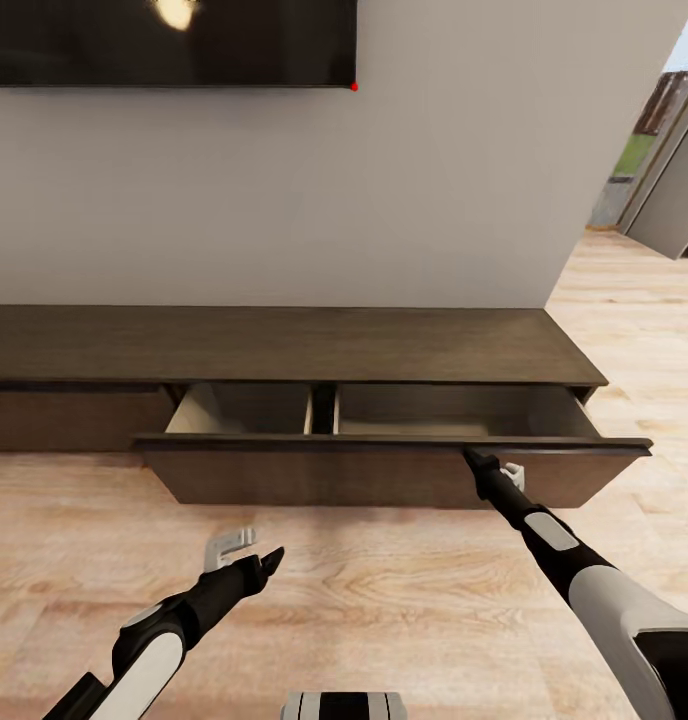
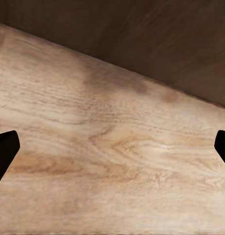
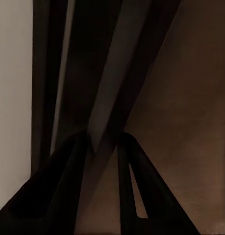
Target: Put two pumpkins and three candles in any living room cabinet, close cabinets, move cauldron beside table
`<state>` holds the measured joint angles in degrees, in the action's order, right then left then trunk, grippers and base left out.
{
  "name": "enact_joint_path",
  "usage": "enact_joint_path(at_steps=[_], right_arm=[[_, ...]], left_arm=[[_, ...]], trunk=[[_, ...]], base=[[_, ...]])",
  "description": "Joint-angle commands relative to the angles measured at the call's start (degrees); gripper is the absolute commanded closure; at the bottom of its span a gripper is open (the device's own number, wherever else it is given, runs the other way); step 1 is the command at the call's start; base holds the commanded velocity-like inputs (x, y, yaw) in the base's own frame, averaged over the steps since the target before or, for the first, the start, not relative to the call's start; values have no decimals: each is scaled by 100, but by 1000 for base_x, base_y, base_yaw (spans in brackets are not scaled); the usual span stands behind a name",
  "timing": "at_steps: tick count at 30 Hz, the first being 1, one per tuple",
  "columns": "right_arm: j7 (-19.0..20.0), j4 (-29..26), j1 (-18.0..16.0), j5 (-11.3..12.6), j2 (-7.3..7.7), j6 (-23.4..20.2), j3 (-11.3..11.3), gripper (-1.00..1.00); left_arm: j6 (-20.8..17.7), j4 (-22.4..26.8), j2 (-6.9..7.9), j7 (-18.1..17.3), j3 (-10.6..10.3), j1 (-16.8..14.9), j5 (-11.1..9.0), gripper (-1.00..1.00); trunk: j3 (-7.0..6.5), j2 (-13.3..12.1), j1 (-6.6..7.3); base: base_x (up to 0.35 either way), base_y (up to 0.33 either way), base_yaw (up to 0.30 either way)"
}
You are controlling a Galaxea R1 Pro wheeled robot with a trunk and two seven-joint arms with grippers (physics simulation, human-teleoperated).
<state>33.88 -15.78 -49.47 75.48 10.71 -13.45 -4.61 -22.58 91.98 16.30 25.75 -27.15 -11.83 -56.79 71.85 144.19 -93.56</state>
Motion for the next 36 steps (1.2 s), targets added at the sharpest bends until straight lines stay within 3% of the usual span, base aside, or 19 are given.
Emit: enact_joint_path(at_steps=[1,3,13,20,36], right_arm=[[34,32,-2,-39,20,-4,-5,100],[52,32,-2,-171,31,-8,0,100],[57,24,-2,-246,28,2,4,100],[70,47,-5,-212,-4,-43,113,100],[66,41,-2,-176,28,-67,6,100]], left_arm=[[0,10,5,51,-9,-4,-51,-100],[0,11,5,52,-9,-4,-51,-100],[0,11,5,53,-9,-4,-51,-100],[0,-1,-84,53,-3,-4,-51,-100],[0,-15,-74,53,-18,-4,-51,-100]], trunk=[[5,2,3],[5,2,3],[5,2,3],[4,1,4],[4,1,4]], base=[[-278,0,0],[-275,0,0],[-232,0,0],[0,0,0],[-33,0,0]])
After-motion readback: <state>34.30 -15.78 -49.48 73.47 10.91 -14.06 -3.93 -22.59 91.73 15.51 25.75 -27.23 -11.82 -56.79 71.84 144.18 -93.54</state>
